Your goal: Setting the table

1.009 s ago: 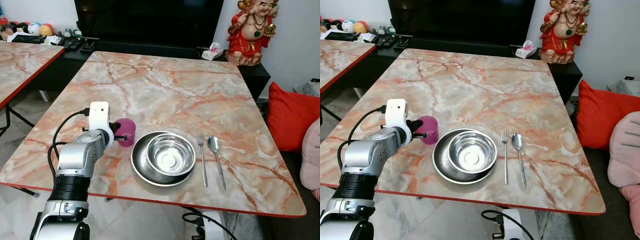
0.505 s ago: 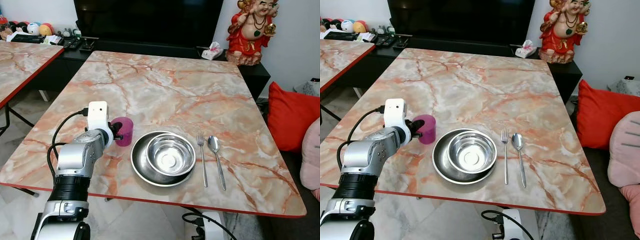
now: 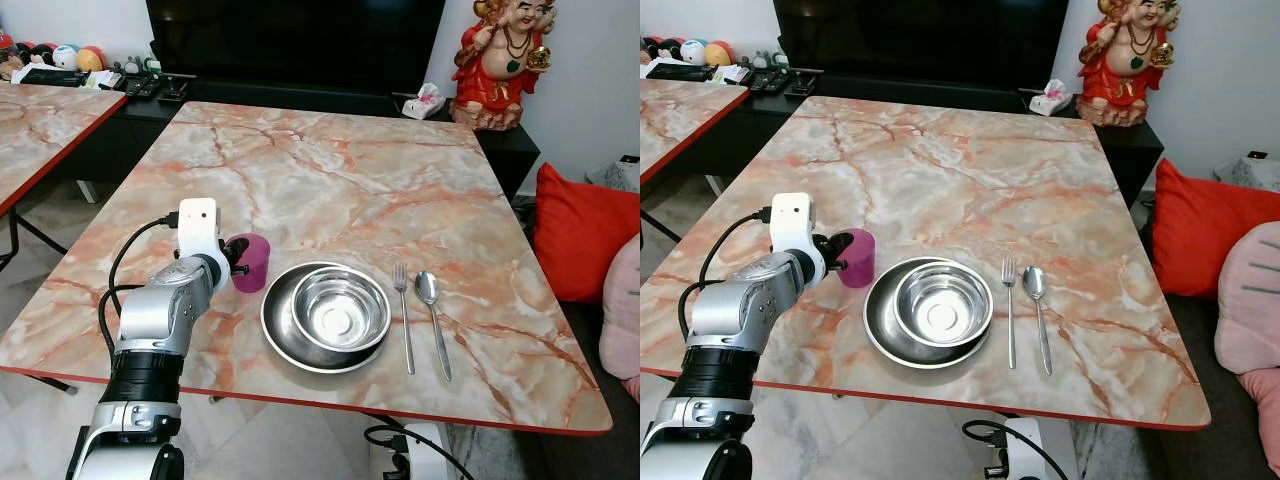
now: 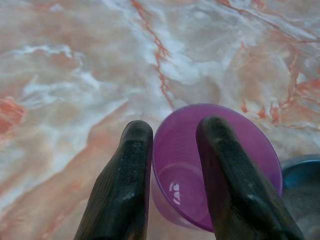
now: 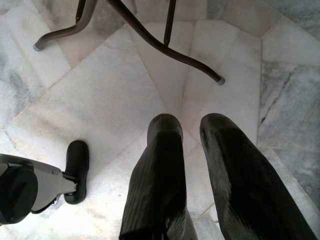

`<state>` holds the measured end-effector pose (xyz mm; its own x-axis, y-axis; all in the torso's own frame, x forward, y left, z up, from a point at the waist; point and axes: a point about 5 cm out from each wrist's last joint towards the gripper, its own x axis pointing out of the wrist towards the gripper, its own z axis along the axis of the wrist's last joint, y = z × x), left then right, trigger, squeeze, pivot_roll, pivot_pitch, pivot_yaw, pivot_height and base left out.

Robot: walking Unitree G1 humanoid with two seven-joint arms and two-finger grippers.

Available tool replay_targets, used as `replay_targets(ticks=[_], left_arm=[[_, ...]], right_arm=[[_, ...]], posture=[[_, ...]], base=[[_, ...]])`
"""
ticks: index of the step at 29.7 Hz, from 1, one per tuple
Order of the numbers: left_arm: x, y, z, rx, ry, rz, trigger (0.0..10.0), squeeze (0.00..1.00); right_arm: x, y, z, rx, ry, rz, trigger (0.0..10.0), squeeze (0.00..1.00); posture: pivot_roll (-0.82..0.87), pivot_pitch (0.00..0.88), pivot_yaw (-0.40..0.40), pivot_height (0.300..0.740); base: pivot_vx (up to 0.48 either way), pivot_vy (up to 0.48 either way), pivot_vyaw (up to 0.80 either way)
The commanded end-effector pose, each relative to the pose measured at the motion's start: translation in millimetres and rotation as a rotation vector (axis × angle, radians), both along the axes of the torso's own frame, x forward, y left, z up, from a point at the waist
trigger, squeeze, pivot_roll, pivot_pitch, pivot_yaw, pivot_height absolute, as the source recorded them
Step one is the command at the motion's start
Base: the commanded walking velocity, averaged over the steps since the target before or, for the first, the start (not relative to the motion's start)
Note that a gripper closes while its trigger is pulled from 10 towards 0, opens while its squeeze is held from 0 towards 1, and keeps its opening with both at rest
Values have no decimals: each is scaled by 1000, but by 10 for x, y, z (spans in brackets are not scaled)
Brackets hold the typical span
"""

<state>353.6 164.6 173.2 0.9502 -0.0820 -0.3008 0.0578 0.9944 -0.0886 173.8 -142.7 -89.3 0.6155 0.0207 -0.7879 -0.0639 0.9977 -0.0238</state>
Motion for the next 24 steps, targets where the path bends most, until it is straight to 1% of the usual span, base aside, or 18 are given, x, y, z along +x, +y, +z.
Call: replay_targets(ticks=[1,7,8,9,10,11,13,14,15,16,18,20,22,23,24], left_arm=[[17,-10,102,17,-43,-12,10000,0],[24,3,108,38,-65,-6,10000,0],[30,10,140,63,-98,-7,10000,0],[30,10,140,63,-98,-7,10000,0],[34,13,199,90,-148,-12,10000,0],[27,1,332,123,-258,-34,10000,0],[2,-23,430,156,-350,-65,10000,0],[-38,-54,489,217,-432,-105,10000,0],[-38,-54,489,217,-432,-105,10000,0],[-87,-84,519,276,-504,-140,10000,0],[-116,-100,530,302,-540,-150,10000,0],[-149,-123,536,310,-575,-160,10000,0],[-185,-154,518,326,-615,-172,10000,0],[-185,-154,518,326,-615,-172,10000,0],[-201,-164,505,329,-628,-172,10000,0]], right_arm=[[-1,-25,-2,-2,5,-8,10000,0],[-2,-26,-2,-2,5,-7,10000,0],[-4,-27,-3,-3,5,-7,10000,0],[-4,-27,-3,-3,5,-7,10000,0],[-4,-28,-3,-4,5,-8,10000,0],[-5,-29,-3,-5,5,-9,10000,0],[-5,-29,-3,-5,5,-9,10000,0],[-5,-28,-3,-3,4,-11,10000,0],[-5,-28,-3,-3,4,-11,10000,0],[-5,-28,-2,-2,2,-13,10000,0],[-5,-29,-2,-2,0,-18,10000,0],[-8,-33,-2,-2,-3,-31,10000,0],[-24,-46,-7,13,-5,-103,10000,0],[-24,-46,-7,13,-5,-103,10000,0],[-35,-51,-12,19,-3,-135,10000,0]], posture=[[149,0,-59,740],[146,0,-59,740],[146,0,-59,740],[146,0,-59,740],[146,0,-59,740],[148,0,-59,740],[147,0,-60,740],[146,0,-59,740],[146,0,-59,740],[144,0,-58,740],[144,0,-58,740],[143,0,-56,740],[146,0,-55,740],[146,0,-55,740],[149,0,-51,740]], base=[[0,0,0],[0,0,0],[0,0,0],[0,0,0],[0,0,0],[0,0,0],[0,0,0],[0,0,0],[0,0,0],[0,0,0],[0,0,0],[0,0,0],[0,0,0],[0,0,0],[0,0,0]])
